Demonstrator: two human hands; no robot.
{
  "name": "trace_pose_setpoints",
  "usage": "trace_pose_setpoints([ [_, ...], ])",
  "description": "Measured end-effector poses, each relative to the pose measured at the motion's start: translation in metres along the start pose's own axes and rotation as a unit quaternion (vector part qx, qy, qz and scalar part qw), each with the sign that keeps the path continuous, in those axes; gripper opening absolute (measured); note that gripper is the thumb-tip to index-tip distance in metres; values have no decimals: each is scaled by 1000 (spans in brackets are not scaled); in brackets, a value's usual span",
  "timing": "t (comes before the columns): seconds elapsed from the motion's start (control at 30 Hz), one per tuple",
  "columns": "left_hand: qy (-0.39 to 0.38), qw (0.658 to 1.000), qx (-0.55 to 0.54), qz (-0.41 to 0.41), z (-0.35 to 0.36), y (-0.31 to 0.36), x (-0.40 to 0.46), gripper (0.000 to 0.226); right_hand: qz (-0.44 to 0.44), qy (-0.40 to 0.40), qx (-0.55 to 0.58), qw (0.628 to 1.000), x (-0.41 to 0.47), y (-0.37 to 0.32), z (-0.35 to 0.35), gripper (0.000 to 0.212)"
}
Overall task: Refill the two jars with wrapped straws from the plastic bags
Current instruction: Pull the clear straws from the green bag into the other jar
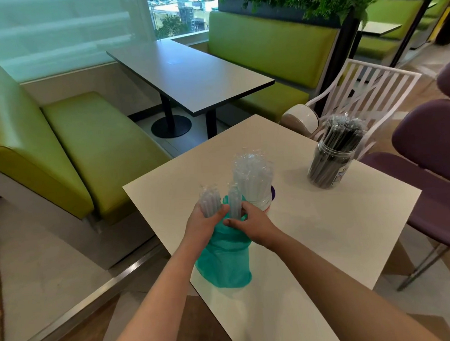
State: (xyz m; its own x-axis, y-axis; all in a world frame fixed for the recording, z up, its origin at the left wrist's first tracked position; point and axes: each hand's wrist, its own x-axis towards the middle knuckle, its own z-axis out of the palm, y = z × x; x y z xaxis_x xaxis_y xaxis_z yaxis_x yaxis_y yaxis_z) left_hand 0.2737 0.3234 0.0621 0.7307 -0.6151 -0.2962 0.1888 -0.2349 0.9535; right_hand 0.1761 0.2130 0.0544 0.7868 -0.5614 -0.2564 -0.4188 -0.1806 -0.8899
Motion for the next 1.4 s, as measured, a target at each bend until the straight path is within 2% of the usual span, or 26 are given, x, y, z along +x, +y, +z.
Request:
trace_pose_setpoints([
  [0.13,-23,1000,-1,1,2,-2,0,58,-15,10,-10,1000,-3,1,-5,42],
  [0.47,-34,999,15,5,9,-3,2,45,1,-6,-22,1000,-3,6,-14,36],
  [0.6,5,993,108,41,12,-3,10,59,0,52,-6,999,-2,-1,-28,29],
  [0.7,29,981,182,63,16,2,15,50,-51,86,10,995,-9,-22,-50,17],
  [0.87,42,931,355,75,27,8,23,50,-102,164,15,981,-19,-66,-91,23],
  [0.97,44,915,396,67,33,10,28,49,-143,223,34,964,-24,-87,-107,21],
  [1.07,63,918,389,47,40,13,32,50,-162,245,42,955,-25,-96,-110,21],
  [1.2,96,930,356,11,47,15,38,65,-148,231,21,961,-21,-93,-104,25],
  [1.3,92,935,342,-10,49,14,42,72,-135,228,13,964,-18,-91,-102,32],
  [1.4,73,948,311,-11,48,11,46,71,-152,256,0,955,-11,-92,-106,40],
])
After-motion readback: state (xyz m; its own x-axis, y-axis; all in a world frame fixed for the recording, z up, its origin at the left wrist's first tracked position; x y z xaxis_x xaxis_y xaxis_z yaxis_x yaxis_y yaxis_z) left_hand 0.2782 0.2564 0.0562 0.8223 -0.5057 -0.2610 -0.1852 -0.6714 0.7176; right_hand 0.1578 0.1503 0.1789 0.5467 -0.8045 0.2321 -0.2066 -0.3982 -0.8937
